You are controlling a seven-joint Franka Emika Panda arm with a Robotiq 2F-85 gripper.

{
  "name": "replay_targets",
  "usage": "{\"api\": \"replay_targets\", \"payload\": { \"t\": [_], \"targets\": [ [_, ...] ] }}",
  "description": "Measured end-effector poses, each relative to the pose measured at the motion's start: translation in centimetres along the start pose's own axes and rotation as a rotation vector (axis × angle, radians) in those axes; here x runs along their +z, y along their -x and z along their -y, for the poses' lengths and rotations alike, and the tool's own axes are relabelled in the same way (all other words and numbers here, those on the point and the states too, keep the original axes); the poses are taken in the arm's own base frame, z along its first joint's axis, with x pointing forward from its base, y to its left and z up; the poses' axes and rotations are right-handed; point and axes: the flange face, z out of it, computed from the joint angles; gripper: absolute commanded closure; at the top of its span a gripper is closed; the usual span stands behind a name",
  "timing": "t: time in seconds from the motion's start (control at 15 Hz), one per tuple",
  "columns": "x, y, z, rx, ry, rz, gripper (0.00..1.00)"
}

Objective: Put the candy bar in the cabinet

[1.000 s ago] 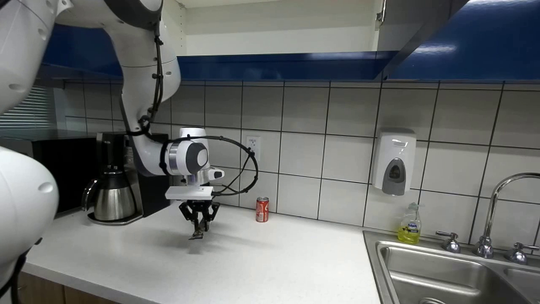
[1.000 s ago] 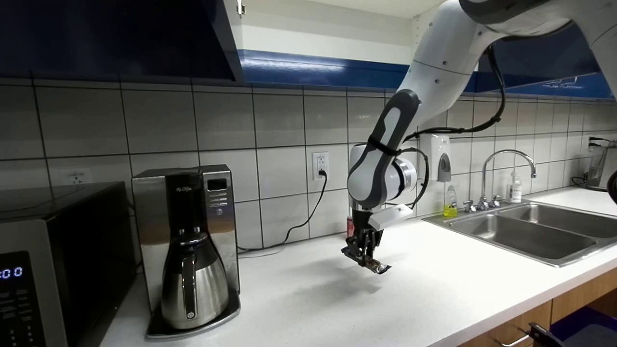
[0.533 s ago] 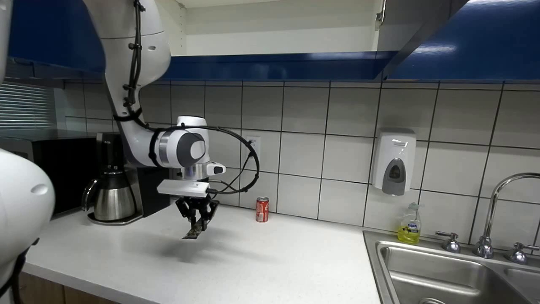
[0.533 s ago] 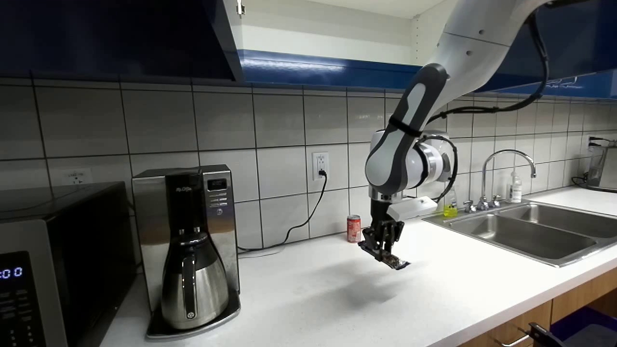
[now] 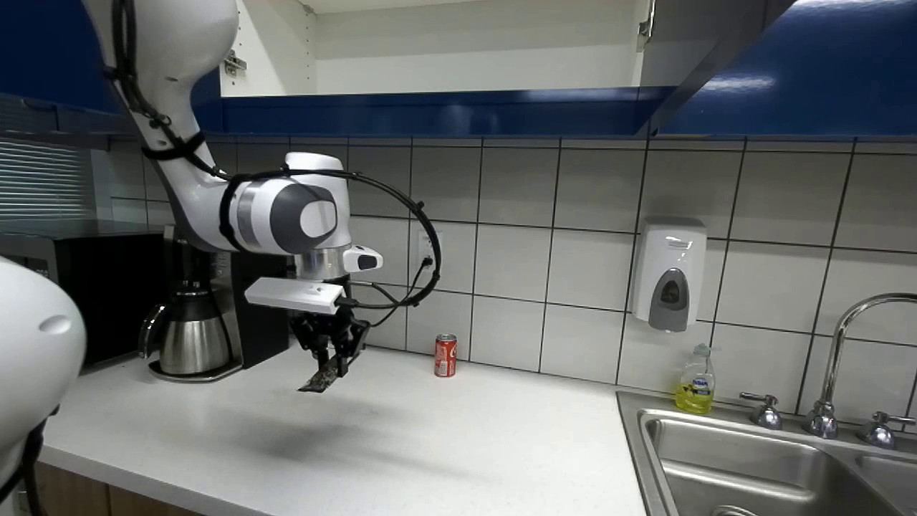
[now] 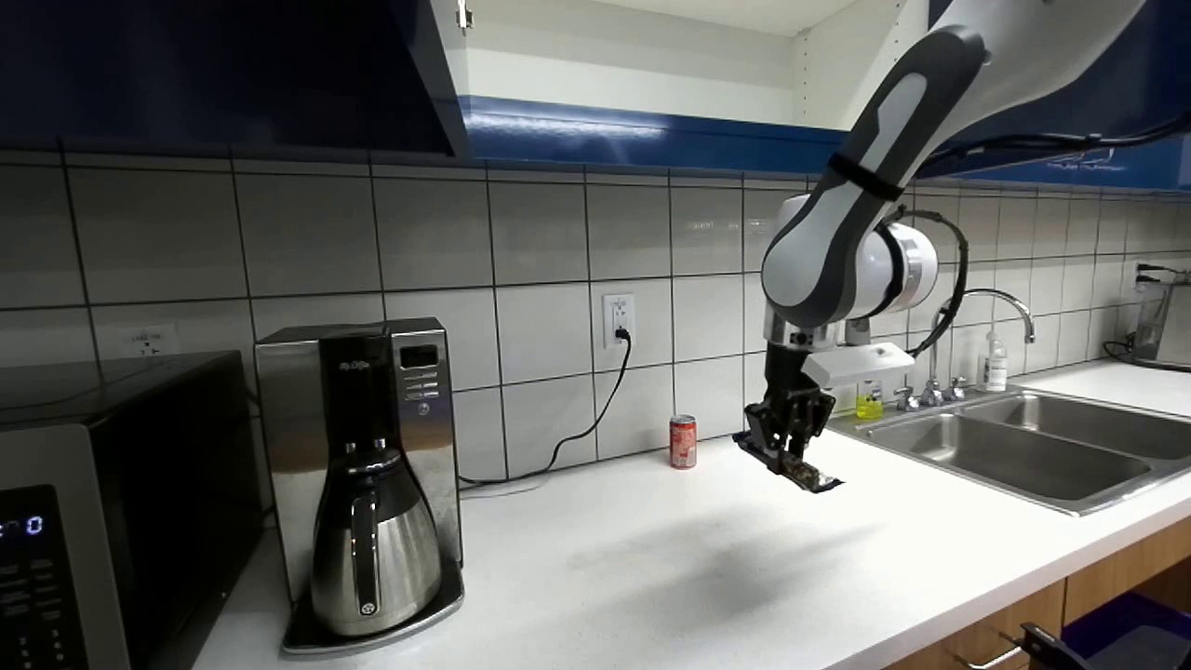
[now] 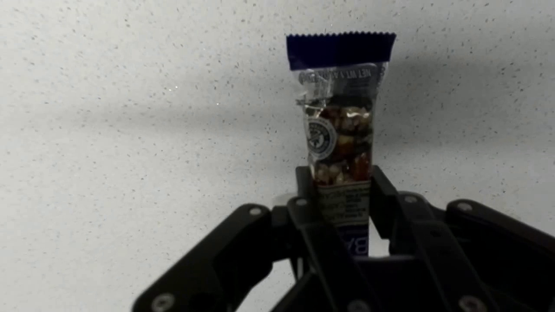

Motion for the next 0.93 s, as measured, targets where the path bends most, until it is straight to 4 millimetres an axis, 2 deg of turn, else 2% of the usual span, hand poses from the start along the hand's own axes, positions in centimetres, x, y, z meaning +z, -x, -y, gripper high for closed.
{"api": "replay_targets", "payload": {
  "t": [0.4,0.93],
  "targets": [
    [-6.8,2.3,-0.9,0.028,0.003,-0.074,0.92],
    [-19.0,3.0,-1.3,0.037,0.023,-0.334,0.92]
  ]
}}
